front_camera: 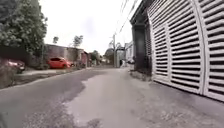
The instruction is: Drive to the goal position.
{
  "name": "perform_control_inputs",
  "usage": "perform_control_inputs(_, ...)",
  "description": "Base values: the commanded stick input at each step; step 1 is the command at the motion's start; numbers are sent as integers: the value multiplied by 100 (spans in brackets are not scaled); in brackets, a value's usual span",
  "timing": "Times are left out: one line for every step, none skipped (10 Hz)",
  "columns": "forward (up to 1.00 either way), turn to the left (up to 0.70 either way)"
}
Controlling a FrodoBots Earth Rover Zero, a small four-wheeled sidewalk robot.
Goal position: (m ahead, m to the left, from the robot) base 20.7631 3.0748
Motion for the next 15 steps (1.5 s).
perform_control_inputs(70,30)
perform_control_inputs(70,32)
perform_control_inputs(70,0)
perform_control_inputs(70,0)
perform_control_inputs(70,0)
perform_control_inputs(70,0)
perform_control_inputs(70,0)
perform_control_inputs(70,0)
perform_control_inputs(70,0)
perform_control_inputs(70,0)
perform_control_inputs(70,0)
perform_control_inputs(70,0)
perform_control_inputs(70,0)
perform_control_inputs(70,0)
perform_control_inputs(70,0)
